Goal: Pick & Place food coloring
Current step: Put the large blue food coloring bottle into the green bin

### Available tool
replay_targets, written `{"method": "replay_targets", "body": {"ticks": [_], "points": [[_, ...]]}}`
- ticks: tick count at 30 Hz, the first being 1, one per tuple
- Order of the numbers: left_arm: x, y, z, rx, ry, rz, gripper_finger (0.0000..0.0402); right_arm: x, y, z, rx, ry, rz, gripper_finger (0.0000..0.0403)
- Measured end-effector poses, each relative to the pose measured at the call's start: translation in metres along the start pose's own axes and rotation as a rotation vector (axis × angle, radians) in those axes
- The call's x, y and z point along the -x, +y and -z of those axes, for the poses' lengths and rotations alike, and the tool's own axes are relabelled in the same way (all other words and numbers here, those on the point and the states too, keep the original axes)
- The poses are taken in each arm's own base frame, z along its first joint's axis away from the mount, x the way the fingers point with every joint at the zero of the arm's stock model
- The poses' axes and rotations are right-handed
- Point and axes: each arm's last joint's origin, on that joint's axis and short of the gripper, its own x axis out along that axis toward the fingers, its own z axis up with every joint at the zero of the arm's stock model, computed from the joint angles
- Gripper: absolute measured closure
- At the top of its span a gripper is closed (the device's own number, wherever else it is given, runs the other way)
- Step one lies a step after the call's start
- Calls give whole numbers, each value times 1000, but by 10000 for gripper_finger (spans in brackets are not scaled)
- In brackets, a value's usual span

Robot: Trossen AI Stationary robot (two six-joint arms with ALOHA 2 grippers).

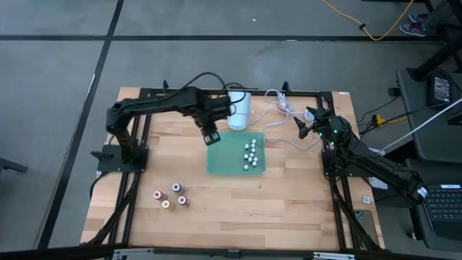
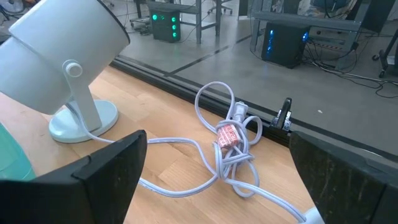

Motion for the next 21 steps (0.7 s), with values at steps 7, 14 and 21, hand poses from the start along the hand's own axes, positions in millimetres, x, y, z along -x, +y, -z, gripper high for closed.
{"method": "replay_targets", "body": {"ticks": [7, 14, 21], "points": [[-27, -8, -29, -82, 27, 7, 285, 0, 0, 0, 0, 0, 0, 10], [-54, -17, -44, -100, 34, 38, 283, 0, 0, 0, 0, 0, 0, 10], [-76, -23, -53, -113, 39, 38, 284, 0, 0, 0, 0, 0, 0, 10]]}}
